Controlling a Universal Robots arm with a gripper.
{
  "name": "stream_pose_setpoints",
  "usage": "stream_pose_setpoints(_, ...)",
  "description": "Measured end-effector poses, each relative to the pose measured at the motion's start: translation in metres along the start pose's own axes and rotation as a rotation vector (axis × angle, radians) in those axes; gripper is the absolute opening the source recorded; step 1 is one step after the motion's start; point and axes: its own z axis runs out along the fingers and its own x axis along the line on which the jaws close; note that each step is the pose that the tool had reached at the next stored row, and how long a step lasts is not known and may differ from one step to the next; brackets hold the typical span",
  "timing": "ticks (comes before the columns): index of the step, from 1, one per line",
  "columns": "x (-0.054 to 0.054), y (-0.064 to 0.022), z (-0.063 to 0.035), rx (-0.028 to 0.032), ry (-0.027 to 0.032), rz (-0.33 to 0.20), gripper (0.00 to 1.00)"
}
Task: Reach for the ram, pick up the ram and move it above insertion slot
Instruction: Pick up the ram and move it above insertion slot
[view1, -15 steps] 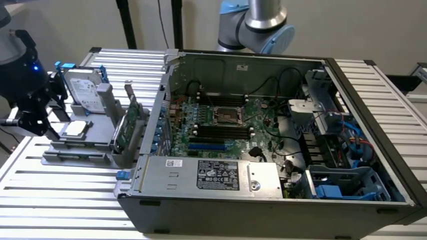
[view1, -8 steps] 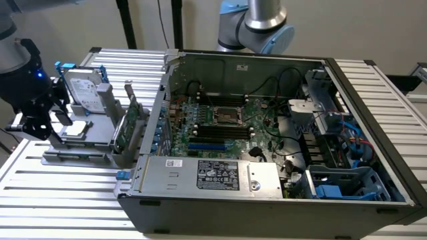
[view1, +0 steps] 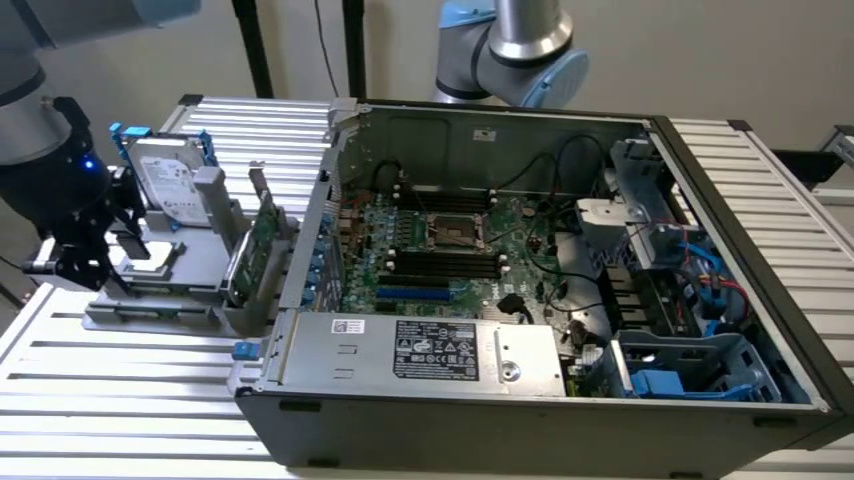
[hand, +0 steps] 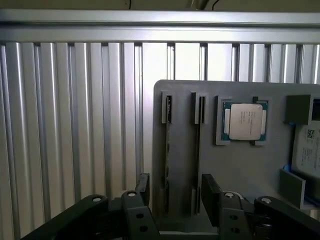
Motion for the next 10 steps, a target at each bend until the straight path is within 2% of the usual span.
stream_pose_setpoints(10, 0.001, 0.0003, 0.0181, 0.0, 0.0, 0.0, 0.54)
